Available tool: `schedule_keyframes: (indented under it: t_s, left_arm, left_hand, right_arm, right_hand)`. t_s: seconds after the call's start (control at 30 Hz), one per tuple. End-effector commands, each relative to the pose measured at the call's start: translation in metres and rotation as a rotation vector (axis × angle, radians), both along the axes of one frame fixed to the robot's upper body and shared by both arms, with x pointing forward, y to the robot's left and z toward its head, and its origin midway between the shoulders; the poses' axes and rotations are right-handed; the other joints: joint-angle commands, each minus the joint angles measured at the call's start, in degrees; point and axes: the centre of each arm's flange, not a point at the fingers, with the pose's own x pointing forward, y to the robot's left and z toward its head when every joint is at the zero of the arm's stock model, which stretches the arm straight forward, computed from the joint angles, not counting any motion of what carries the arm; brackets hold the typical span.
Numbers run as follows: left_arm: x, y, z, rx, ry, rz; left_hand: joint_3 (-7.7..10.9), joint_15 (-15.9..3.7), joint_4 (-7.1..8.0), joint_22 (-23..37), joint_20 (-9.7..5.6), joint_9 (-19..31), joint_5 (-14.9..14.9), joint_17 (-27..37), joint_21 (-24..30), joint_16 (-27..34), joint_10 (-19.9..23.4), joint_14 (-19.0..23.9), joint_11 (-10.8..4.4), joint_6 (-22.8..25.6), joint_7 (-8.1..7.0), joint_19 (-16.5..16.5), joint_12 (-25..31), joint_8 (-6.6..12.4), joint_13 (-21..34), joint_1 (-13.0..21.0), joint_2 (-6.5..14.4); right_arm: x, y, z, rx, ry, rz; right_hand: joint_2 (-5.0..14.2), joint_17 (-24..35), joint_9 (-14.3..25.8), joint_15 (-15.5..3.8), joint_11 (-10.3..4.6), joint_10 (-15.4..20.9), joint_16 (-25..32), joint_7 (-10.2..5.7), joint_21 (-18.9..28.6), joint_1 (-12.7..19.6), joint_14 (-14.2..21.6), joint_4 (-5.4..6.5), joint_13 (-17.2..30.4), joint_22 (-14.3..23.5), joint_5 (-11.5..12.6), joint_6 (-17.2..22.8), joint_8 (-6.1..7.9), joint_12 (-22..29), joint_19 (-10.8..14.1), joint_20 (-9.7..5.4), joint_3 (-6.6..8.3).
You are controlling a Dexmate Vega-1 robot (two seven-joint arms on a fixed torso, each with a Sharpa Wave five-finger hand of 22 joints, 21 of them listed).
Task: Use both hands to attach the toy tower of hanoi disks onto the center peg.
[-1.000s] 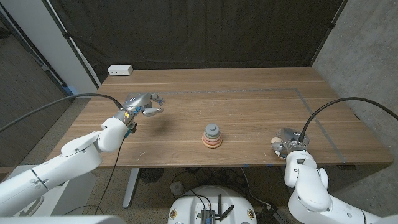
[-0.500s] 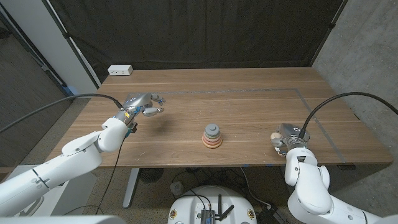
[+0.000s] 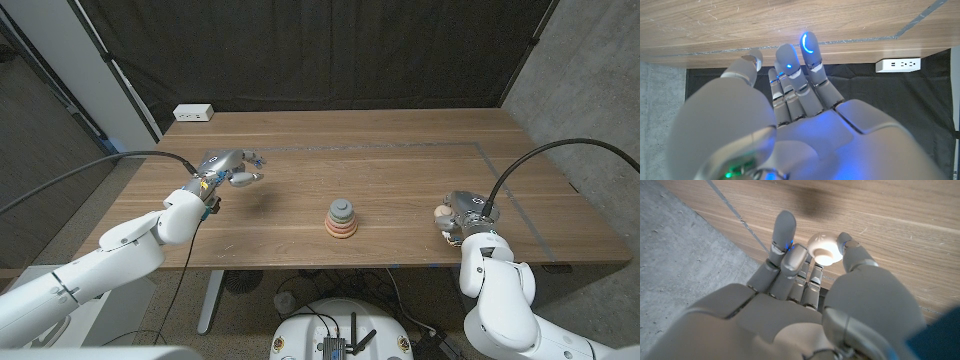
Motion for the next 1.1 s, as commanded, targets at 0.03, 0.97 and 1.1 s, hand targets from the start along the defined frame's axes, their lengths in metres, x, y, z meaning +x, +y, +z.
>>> schedule_keyframes:
  t_s: [0.03, 0.97, 1.1]
  left_arm:
    - [0.0, 0.0, -0.001, -0.006, -0.005, -0.003]
    - [-0.005, 0.001, 0.001, -0.017, -0.019, 0.0]
    - [-0.004, -0.001, 0.001, -0.02, -0.019, -0.004]
  left_hand:
    - [0.51, 0.15, -0.03, 0.1, -6.48, 0.2, 0.3, 0.5, 0.4, 0.4, 0.5, 0.8, 0.09, 0.3, -0.07, 0.4, 0.0, -0.13, 0.2, -0.5, 0.0]
    - [1.01, 0.15, -0.09, 0.1, -6.5, 0.4, 0.2, 0.3, 0.4, 0.0, 0.4, 0.3, 0.01, 0.2, -0.09, 0.3, -0.3, -0.23, 0.2, -0.6, -0.3]
    - [1.03, 0.15, -0.07, 0.0, -6.49, 0.4, 0.1, 0.5, 0.4, 0.2, 0.4, 0.5, -0.11, 0.3, -0.1, 0.4, -0.3, -0.23, 0.2, -0.7, -0.3]
  right_arm:
    - [-0.009, 0.004, 0.012, -0.01, -0.032, 0.041]
    - [-0.006, 0.027, 0.03, -0.083, -0.095, 0.27]
    - [-0.007, 0.03, 0.034, -0.088, -0.102, 0.3]
  right_hand:
    - [2.46, 0.2, 0.3, -0.19, -2.27, 3.2, 0.3, -0.45, 0.3, 2.6, 0.3, 0.52, 0.1, 0.1, 0.2, 1.2, 0.35, 0.0, 0.3, -1.0, 0.97]
    - [2.22, 0.2, 0.2, -0.17, -2.68, 4.7, 1.0, -0.65, 0.8, 3.0, 0.4, 0.39, 0.6, 0.1, 0.4, 2.4, 0.65, -0.1, 0.4, -1.0, 1.22]
    - [2.27, 0.2, 0.2, -0.17, -2.56, 4.9, 1.1, -0.59, 0.9, 3.1, 0.5, 0.39, 0.7, 0.1, 0.5, 2.5, 0.69, -0.2, 0.4, -0.99, 1.31]
